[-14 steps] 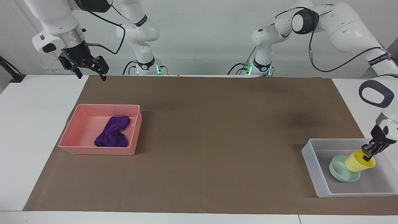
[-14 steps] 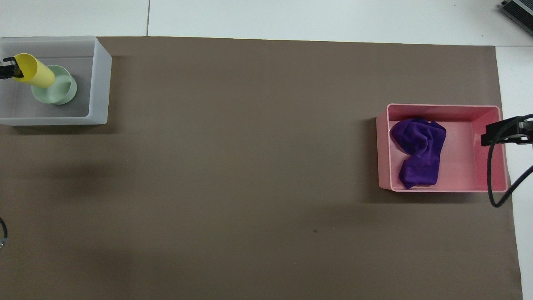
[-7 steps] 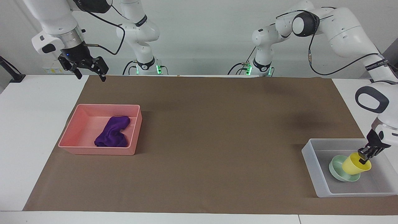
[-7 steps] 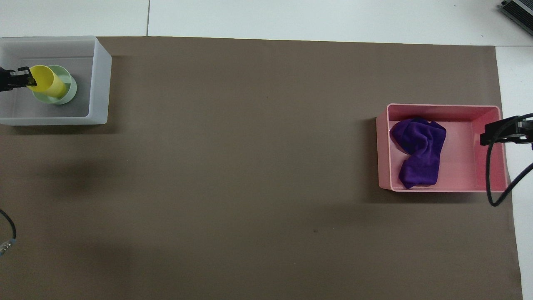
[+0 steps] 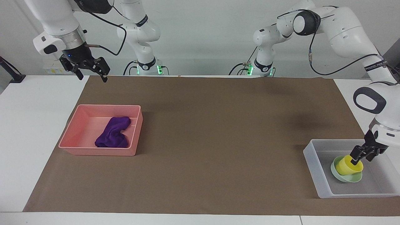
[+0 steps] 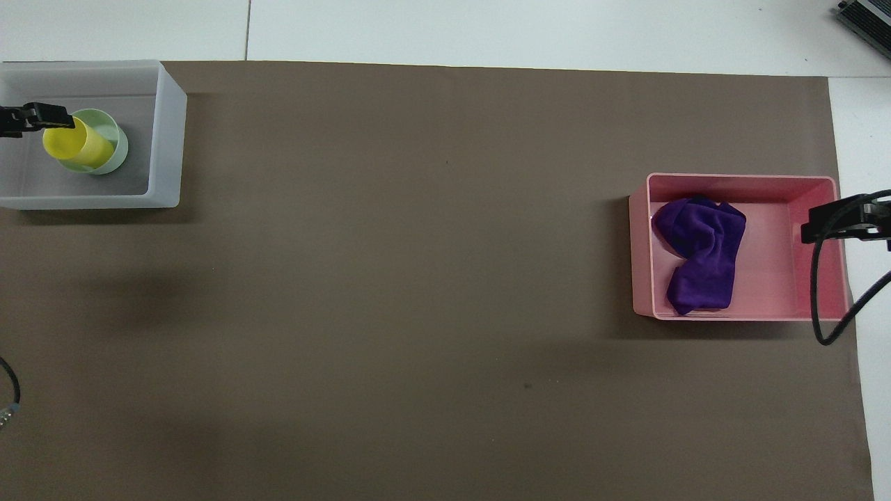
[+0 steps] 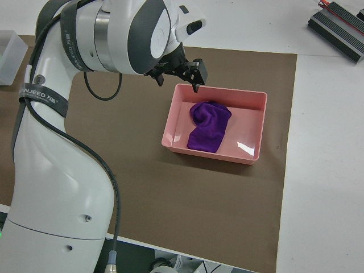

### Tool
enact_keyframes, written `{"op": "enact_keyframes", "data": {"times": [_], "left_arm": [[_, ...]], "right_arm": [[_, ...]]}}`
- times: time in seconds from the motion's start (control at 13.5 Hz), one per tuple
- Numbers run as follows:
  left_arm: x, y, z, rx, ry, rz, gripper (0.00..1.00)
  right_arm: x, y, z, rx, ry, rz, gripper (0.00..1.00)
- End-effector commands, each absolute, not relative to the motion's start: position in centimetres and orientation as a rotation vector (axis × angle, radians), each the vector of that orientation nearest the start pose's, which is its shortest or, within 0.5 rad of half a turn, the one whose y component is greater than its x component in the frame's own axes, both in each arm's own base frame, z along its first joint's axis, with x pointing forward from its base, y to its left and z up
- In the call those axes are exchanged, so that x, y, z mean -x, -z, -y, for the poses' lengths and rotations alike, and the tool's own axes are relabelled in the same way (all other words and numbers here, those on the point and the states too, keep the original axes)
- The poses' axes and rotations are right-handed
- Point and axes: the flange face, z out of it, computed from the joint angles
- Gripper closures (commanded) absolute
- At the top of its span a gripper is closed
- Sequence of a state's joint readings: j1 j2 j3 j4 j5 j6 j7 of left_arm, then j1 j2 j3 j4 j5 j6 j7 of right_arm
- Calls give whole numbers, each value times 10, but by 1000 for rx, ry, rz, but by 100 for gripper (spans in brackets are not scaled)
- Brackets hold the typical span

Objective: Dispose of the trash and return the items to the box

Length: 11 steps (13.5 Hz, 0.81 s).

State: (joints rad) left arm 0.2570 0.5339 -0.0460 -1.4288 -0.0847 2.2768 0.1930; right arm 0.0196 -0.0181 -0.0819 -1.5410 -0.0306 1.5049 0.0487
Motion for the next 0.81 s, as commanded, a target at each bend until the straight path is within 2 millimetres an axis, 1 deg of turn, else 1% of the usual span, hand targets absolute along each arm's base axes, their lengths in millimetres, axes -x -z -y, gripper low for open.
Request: {"op": "enact_keyframes", "data": {"times": [0.0, 0.07, 0.15, 0.22, 0.3, 0.37, 0.44, 0.59, 0.67, 0.74], "left_arm": [[-701, -466, -106, 3146, 450, -72, 0], [-694, -475, -81, 3148, 447, -134, 0], [-685, -479, -48, 3150, 438, -203, 0], [-675, -488, -26, 3150, 434, -249, 0], [-663, -498, -16, 3154, 420, -271, 0], [-651, -510, 2, 3158, 395, -317, 0], [-639, -523, 25, 3158, 379, -375, 0], [-613, -551, 49, 3161, 337, -442, 0], [-601, -564, 57, 3161, 312, -470, 0], [-594, -579, 56, 3163, 292, -476, 0]], "right_arm": [[-535, -642, 39, 3170, -13, -141, 0], [-534, -642, 39, 3170, -18, -141, 0], [-534, -643, 39, 3170, -16, -141, 0], [-534, -643, 39, 3170, -13, -146, 0], [-535, -643, 38, 3170, -1, -150, 0], [-536, -644, 39, 3170, 9, -153, 0], [-536, -644, 39, 3168, 18, -152, 0], [-535, -642, 44, 3168, 6, -165, 0], [-535, -643, 44, 3168, 6, -165, 0], [-535, -643, 43, 3168, 1, -162, 0]]}}
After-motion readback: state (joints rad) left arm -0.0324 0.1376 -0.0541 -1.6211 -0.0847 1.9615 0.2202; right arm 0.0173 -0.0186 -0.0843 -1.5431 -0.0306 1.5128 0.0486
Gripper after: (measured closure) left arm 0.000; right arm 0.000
